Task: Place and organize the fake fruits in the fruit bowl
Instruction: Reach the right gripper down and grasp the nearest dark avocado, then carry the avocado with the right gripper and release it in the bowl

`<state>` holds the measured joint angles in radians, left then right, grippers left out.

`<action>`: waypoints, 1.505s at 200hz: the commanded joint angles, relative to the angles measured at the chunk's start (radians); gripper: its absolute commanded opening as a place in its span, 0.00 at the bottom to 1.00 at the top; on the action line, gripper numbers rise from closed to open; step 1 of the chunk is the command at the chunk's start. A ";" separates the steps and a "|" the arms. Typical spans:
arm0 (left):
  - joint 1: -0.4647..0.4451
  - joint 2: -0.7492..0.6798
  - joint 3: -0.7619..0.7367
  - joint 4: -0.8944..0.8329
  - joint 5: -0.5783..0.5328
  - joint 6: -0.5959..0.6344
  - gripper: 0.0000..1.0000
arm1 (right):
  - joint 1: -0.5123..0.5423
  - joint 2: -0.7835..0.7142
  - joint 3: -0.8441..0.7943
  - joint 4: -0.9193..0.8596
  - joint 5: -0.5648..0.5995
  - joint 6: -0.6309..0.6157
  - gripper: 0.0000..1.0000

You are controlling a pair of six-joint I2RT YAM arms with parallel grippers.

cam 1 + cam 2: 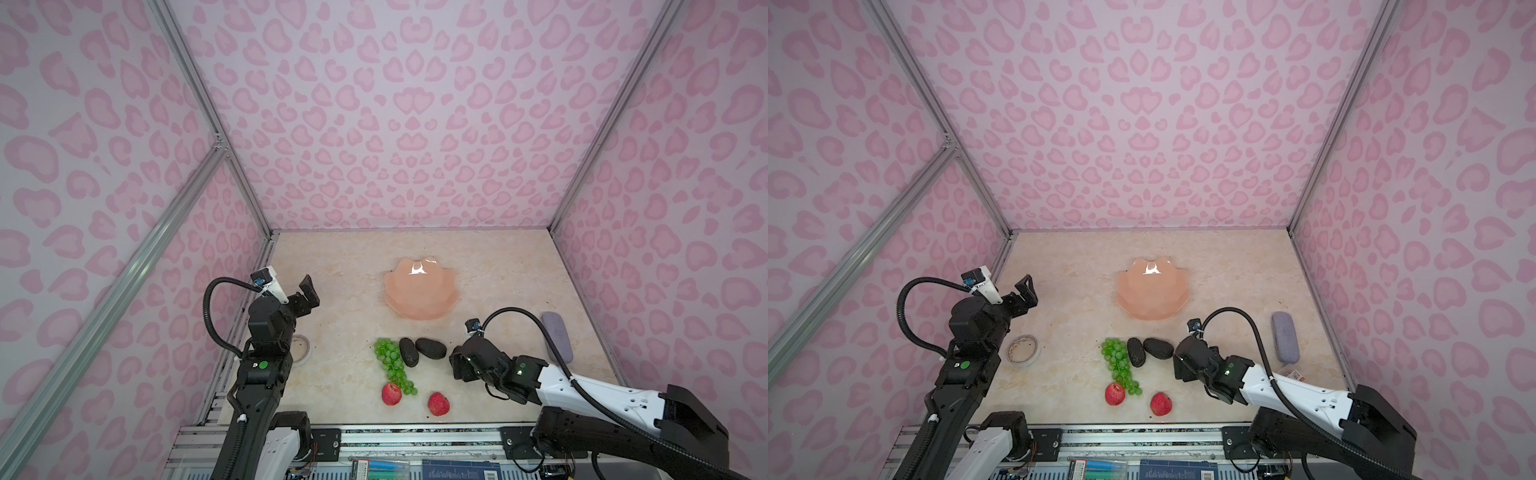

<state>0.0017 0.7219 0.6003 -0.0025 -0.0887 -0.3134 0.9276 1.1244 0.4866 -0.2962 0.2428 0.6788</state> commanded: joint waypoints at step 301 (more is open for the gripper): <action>-0.001 -0.038 0.016 -0.024 0.004 0.001 0.98 | -0.297 0.685 0.696 0.436 -0.061 -0.368 0.26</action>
<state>0.0013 0.6926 0.6041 -0.0315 -0.0788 -0.3191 0.6392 1.7164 1.1286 0.0822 0.2478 0.3271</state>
